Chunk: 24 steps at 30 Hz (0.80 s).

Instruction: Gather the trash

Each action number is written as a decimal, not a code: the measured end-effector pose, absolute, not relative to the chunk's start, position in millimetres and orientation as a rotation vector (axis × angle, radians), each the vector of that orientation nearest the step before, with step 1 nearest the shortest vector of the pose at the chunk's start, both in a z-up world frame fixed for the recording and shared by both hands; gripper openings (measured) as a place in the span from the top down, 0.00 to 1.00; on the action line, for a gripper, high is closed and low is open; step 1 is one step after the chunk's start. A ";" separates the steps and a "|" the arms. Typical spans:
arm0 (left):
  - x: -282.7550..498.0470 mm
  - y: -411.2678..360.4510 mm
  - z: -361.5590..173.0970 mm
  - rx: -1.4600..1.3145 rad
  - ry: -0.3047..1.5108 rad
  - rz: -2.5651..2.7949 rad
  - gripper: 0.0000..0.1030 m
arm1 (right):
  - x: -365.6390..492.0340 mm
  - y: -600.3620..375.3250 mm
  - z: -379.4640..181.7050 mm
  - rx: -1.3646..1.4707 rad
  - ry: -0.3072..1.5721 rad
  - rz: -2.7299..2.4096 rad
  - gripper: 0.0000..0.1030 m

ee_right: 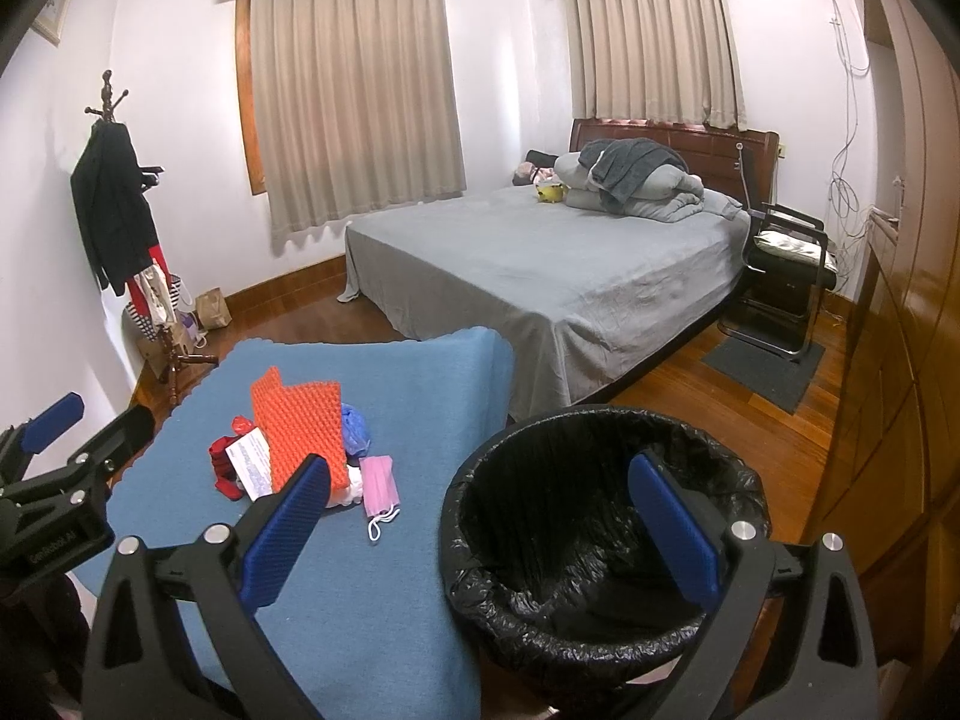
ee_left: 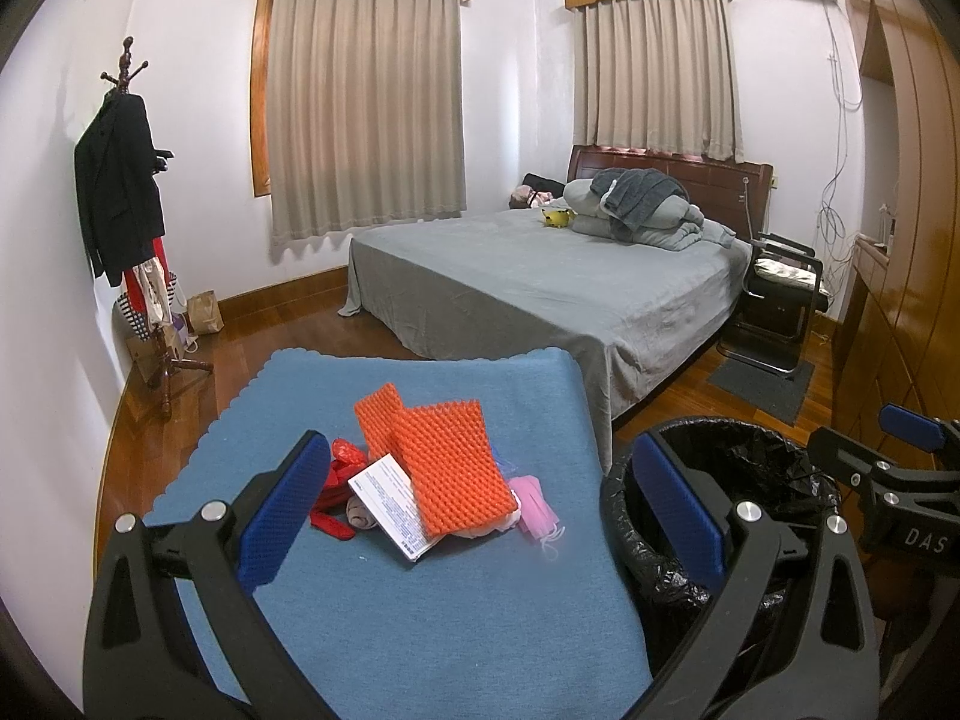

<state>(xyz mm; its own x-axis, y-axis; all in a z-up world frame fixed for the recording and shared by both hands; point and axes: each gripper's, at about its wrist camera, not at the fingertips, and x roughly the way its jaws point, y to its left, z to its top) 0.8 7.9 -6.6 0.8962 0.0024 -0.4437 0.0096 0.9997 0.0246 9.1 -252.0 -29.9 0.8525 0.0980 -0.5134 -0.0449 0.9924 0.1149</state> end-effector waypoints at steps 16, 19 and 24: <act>0.8 6.7 -5.8 0.024 0.460 -0.003 0.05 | 7.8 -249.8 -31.8 0.101 0.550 0.078 0.06; 0.7 7.3 -6.4 0.025 0.461 -0.003 0.05 | 7.9 -249.7 -31.8 0.101 0.550 0.078 0.06; 0.7 7.1 -6.1 0.023 0.461 -0.003 0.05 | 7.8 -249.5 -32.0 0.102 0.552 0.079 0.06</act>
<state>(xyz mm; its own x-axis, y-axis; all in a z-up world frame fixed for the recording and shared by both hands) 0.7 7.1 -6.1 0.8955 0.0024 -0.4451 0.0082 0.9997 0.0219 7.8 -249.5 -32.0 0.8488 0.1020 -0.5187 -0.0475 0.9920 0.1174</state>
